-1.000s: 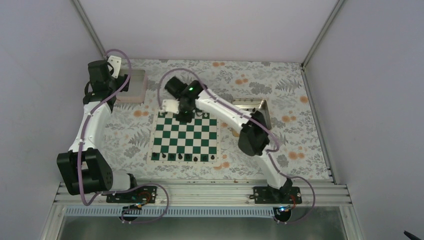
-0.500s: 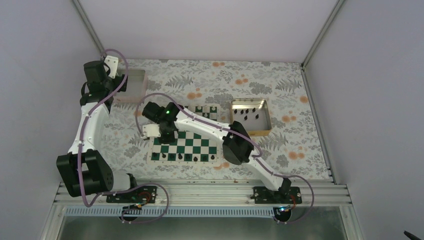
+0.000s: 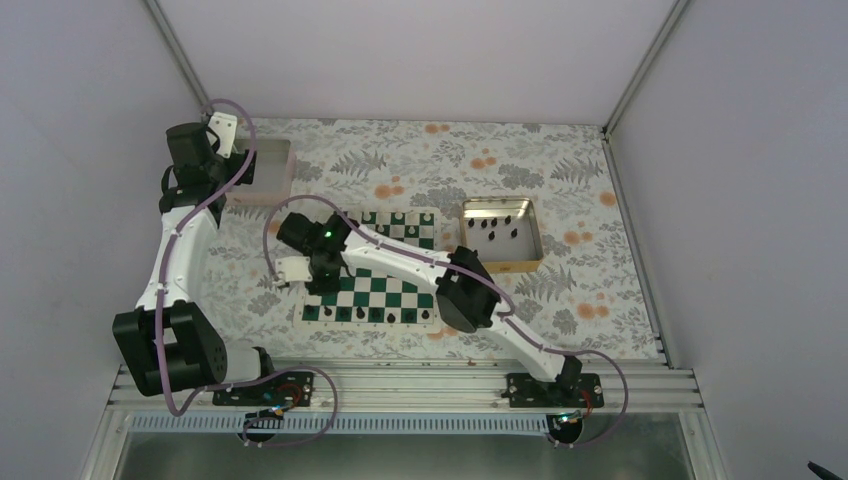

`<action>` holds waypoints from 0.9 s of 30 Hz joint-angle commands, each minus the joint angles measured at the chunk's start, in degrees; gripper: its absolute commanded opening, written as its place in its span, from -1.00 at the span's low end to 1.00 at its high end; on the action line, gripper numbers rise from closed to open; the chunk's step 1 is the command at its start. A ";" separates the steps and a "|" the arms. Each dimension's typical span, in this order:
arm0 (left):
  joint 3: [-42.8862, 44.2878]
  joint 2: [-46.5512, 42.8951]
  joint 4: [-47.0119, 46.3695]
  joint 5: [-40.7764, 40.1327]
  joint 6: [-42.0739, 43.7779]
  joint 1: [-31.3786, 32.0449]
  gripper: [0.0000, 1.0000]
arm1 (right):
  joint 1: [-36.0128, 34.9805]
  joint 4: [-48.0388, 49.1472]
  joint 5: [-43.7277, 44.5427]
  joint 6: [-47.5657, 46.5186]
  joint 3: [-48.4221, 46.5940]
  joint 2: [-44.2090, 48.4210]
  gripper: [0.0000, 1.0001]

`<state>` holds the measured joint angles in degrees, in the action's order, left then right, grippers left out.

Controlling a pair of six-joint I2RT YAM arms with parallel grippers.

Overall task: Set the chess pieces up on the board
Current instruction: Place the chess piece on the chessboard.

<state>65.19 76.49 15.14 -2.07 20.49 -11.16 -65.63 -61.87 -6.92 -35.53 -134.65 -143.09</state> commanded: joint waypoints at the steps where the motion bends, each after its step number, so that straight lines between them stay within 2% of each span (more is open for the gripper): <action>1: -0.53 -1.45 -0.44 1.63 -0.54 -0.44 1.00 | -2.09 2.16 -2.16 0.01 -1.67 -1.08 -0.92; 27: -0.49 -1.52 -0.22 2.45 -0.59 -0.57 1.00 | -2.63 0.78 0.07 -1.25 -1.43 -2.66 -0.91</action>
<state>65.10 76.34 15.14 -0.36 20.36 -11.25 -68.18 -60.99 -7.64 -35.81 -134.67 -144.66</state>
